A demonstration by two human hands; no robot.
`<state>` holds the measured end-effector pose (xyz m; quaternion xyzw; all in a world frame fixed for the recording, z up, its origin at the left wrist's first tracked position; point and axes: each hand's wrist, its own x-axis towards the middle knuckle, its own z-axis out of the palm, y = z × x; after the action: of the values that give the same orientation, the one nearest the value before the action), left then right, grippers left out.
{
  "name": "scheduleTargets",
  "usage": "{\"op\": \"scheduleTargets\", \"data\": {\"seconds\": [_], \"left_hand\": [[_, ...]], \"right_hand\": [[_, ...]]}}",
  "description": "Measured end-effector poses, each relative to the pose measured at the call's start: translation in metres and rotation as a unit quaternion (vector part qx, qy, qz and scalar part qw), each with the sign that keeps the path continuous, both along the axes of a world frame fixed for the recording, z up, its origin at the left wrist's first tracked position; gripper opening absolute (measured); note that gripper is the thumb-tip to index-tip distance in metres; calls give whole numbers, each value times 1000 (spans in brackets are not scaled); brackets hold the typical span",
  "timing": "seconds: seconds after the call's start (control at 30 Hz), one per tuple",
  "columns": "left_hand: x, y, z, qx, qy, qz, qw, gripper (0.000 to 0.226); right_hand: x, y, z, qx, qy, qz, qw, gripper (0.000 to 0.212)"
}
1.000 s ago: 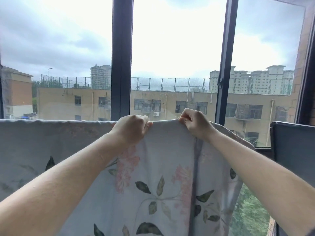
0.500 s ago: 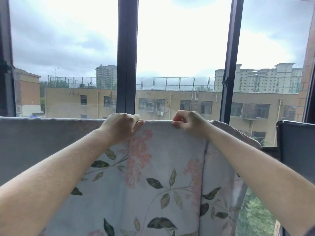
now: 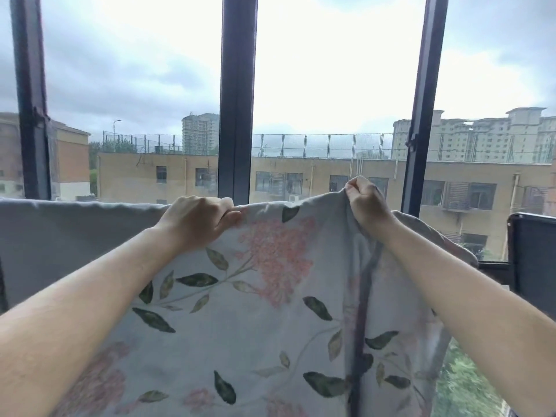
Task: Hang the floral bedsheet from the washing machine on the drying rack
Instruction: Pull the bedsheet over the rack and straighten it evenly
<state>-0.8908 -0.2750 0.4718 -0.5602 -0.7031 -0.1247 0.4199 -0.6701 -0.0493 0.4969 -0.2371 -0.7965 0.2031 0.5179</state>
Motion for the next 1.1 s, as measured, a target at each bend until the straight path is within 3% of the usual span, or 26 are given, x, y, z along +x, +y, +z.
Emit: {"op": "scheduleTargets", "data": {"seconds": [0.13,0.2,0.23,0.37,0.53,0.7,0.87,1.0,1.1], "left_hand": [[0,0,-1,2,-2,-14,1000,44],[-2,-2,0,-4,-9,-7,1000,42],[-4,-3,0,-6,-12,-6,1000,42],[-16,-20,0,4,-21,1,1000,39],[-41,-59,-6,36,-15,13,999,40],[-70,-96,-10,29,-7,30,999,40],[-110,-145,-11,25,-10,35,999,32],[-147,-198,-6,11,3,34,999,45],[-180,-246,-1,13,3,38,999,41]], "right_hand": [[4,-21,-3,44,-174,113,977,22],[1,-23,-7,95,-219,106,965,16],[-1,-21,-9,113,-196,94,969,10],[-1,-9,-10,132,-108,50,984,18],[-4,-11,-17,185,-165,-4,969,8],[-52,-80,-15,289,-225,33,930,26],[-118,-159,-18,298,-219,86,925,26],[-173,-213,-22,292,-203,95,930,26],[-221,-261,-18,299,-206,103,926,29]]}}
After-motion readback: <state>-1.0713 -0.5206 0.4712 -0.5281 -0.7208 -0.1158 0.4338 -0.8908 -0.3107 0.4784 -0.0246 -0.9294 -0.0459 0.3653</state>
